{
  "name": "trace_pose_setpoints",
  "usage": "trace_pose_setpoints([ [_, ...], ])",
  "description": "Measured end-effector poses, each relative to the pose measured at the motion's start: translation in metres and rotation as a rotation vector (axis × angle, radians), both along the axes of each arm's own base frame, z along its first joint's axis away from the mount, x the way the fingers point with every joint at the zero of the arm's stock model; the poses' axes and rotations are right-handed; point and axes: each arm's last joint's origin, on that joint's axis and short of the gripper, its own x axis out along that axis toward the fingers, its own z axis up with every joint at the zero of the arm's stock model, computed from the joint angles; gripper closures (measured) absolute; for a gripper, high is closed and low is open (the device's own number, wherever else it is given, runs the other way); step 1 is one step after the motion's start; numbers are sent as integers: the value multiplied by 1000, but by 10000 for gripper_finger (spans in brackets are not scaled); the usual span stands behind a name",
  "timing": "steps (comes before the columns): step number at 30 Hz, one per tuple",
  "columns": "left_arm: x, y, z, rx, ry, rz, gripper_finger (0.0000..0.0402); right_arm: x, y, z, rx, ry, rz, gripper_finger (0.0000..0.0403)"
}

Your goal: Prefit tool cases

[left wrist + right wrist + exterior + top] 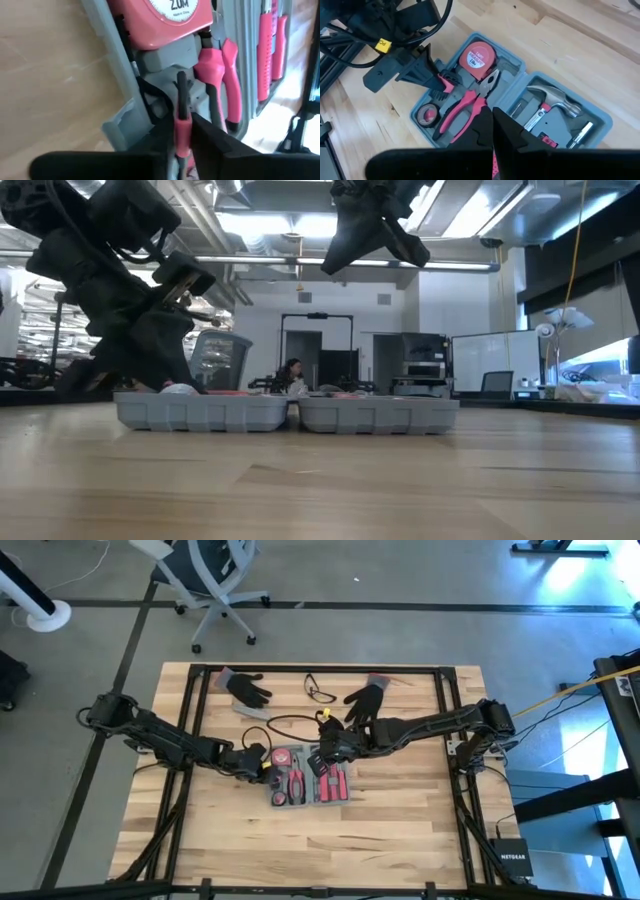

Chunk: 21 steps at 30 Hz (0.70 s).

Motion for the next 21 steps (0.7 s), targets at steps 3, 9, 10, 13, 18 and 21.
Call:
trace_pose_setpoints([
  [3,0,-1,1,-24,-4,-4,322,0,0,0,-5,0,-2,403],
  [9,0,-1,2,-29,-7,-37,297,0,-1,0,-15,-1,-9,403],
  [10,-1,0,3,-22,-9,-41,296,0,-1,0,-15,-1,-9,403],
  [13,-2,4,7,-13,-23,-38,295,0,-1,0,-16,2,-9,403],
  [18,-9,9,10,-1,32,-92,294,-1,-1,-1,-17,11,-8,403],
  [21,-15,12,11,-18,72,-92,294,-1,-1,-1,-18,14,-8,403],
])
